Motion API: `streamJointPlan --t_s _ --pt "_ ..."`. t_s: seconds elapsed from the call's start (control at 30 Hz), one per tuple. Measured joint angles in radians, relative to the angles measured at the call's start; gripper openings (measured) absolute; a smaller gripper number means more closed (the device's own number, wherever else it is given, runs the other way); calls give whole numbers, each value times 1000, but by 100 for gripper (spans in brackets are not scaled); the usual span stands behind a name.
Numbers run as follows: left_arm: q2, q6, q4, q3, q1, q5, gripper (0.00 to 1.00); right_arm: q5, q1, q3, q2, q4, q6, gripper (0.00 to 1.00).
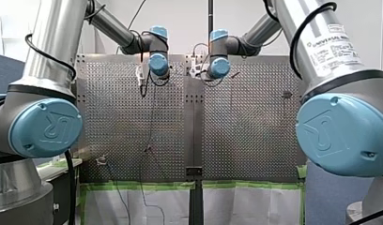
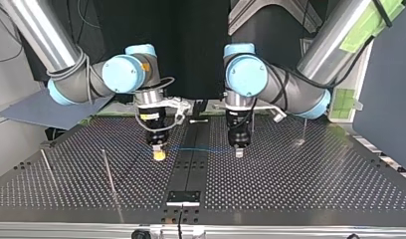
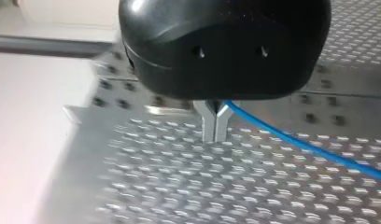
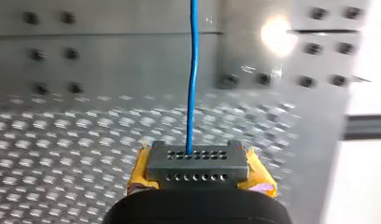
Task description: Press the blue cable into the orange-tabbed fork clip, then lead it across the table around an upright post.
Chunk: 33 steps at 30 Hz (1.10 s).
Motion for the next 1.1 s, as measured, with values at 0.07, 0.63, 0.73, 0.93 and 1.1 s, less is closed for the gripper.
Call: streamJointPlan --t_s 0.07,0.63,0.73,0.93,1.1 --pt "17 3 -5 12 -2 1 0 1 -6 -4 -21 10 0 0" --pt "44 8 -53 97 -25 56 0 7 -69 -24 -175 73 0 0" --pt "36 -3 -65 128 -34 68 0 8 -84 -24 -198 85 -3 0" --pt "-1 -18 -107 192 -55 83 0 10 -114 -23 -210 112 -12 0" --pt "-40 -36 -140 244 -84 87 0 10 -150 -21 -210 140 -22 0"
